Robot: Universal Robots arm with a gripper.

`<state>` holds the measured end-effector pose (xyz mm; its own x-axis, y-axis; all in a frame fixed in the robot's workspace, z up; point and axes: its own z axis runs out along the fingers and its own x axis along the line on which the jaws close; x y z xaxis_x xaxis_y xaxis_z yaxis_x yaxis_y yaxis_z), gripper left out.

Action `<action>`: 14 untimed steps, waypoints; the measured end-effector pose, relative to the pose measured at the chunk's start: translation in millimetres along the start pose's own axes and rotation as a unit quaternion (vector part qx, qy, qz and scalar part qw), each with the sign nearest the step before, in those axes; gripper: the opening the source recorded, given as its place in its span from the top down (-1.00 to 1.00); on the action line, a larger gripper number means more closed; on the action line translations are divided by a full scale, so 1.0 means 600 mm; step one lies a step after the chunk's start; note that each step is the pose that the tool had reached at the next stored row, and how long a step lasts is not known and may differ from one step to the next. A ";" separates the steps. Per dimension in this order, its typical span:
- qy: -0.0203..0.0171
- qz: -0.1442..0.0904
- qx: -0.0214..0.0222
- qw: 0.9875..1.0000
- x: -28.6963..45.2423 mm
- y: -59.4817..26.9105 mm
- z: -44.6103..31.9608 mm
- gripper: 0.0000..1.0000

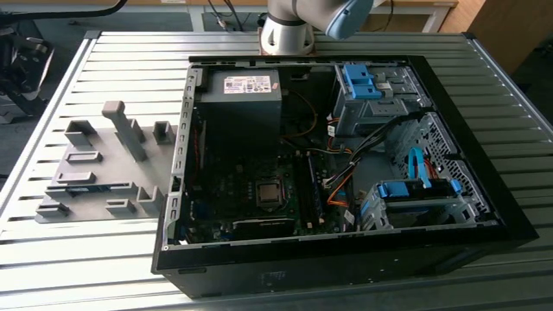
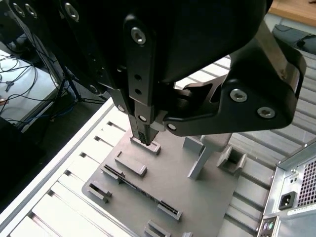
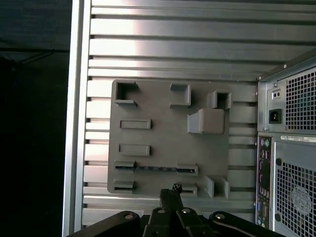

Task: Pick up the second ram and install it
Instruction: 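Pick up the second ram and move it above second insertion slot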

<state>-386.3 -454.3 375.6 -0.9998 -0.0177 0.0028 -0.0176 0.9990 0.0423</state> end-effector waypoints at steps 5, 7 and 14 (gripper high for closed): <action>0.002 -0.036 0.000 0.999 0.000 0.000 0.000 0.79; 0.002 -0.049 0.000 0.999 0.000 0.000 0.000 0.79; 0.004 -0.095 0.000 0.995 0.000 0.000 0.000 0.79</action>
<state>-386.3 -454.4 375.5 -0.9783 -0.2074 0.0028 -0.2071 0.9774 0.0423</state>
